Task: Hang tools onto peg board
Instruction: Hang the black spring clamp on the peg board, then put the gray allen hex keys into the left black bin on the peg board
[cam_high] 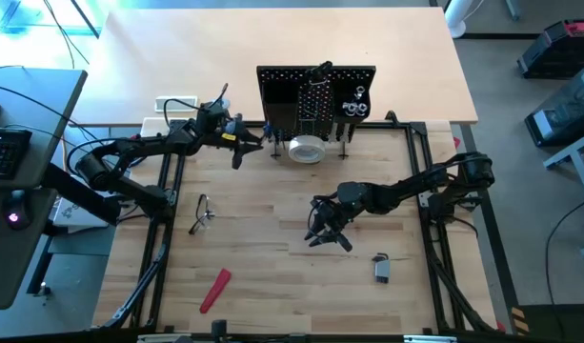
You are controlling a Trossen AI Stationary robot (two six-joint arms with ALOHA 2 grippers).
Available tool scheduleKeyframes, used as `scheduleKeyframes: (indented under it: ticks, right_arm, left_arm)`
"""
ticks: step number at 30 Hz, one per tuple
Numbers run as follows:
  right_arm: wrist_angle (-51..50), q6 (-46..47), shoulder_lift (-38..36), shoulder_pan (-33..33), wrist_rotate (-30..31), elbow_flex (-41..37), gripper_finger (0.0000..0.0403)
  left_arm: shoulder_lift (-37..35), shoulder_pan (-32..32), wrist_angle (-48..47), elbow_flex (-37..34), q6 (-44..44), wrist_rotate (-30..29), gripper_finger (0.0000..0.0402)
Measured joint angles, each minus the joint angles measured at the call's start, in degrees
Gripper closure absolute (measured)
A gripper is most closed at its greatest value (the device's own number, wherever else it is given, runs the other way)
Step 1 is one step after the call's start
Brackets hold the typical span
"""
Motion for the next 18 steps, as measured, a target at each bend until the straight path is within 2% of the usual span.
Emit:
scheduleKeyframes:
  ticks: [10,18]
  right_arm:
    - [-0.01,0.36,0.00,-0.01,0.00,0.00,0.0292]
    - [-0.01,1.10,0.00,-0.01,0.00,0.00,0.0292]
  left_arm:
    - [0.00,0.00,0.04,0.00,-0.69,-0.54,0.0273]
    - [0.00,0.00,-2.31,0.00,-1.70,-0.52,0.0198]
